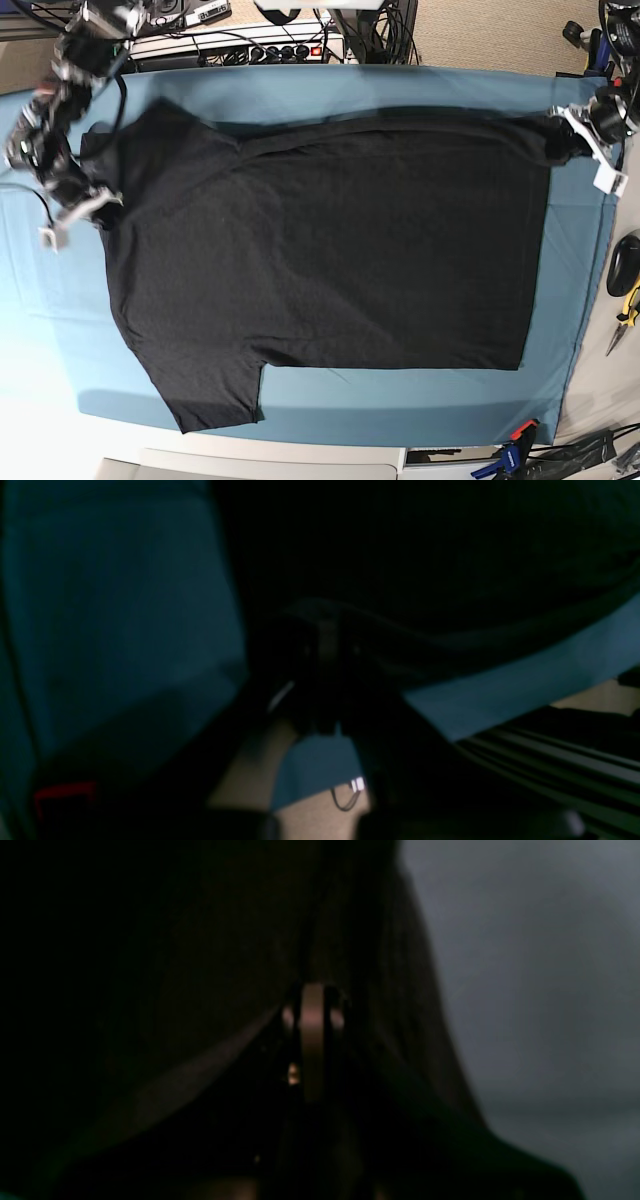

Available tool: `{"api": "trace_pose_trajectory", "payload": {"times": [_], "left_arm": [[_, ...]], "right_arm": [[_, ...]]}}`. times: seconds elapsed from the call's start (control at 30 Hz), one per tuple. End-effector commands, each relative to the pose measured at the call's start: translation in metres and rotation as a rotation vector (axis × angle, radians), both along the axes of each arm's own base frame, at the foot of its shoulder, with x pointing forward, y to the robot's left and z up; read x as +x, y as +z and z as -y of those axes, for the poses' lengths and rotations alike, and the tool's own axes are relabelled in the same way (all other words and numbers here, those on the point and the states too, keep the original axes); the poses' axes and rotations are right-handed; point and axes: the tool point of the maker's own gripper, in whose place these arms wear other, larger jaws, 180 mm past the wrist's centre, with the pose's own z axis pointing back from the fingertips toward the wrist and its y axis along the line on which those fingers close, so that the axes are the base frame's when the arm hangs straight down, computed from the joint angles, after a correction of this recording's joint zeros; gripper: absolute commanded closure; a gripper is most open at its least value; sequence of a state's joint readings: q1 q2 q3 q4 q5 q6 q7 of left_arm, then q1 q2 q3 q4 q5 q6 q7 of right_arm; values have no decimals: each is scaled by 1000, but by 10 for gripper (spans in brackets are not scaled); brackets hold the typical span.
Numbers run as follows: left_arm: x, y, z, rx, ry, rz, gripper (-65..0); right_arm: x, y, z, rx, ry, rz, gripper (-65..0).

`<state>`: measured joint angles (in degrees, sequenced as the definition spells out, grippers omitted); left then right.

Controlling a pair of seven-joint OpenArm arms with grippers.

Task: Fold the T-shirt properly
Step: 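Lower the shirt and fold the shoulder edge over toward the hem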

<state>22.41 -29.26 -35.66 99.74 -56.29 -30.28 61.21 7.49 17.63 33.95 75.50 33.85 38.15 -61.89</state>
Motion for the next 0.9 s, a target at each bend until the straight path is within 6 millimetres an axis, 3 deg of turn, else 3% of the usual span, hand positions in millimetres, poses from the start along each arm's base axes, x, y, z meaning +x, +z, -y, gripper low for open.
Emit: {"api": "trace_pose_trajectory", "payload": {"times": [0.0,0.2,0.33,0.47,0.7,0.87], "left_arm": [[9,11,-4,16,-8,41,0],[14,11,-15,65,28,64,0],[24,12,-31,115,117,70,0],[33,16,-43,153,171,83,0],[33,15,-45,167,172,79,0],[33,15,-44,166,172,79,0]], "right_arm": [[17,16,4,9,-4,64,0],[44,-2,-17,98,14,69,0],[52,-5,-17,26,38,52,0],[57,2,-14,18,34,75,0],[60,11,-20,62,39,101,0],[61,37,-26,16,90,118,0]]}}
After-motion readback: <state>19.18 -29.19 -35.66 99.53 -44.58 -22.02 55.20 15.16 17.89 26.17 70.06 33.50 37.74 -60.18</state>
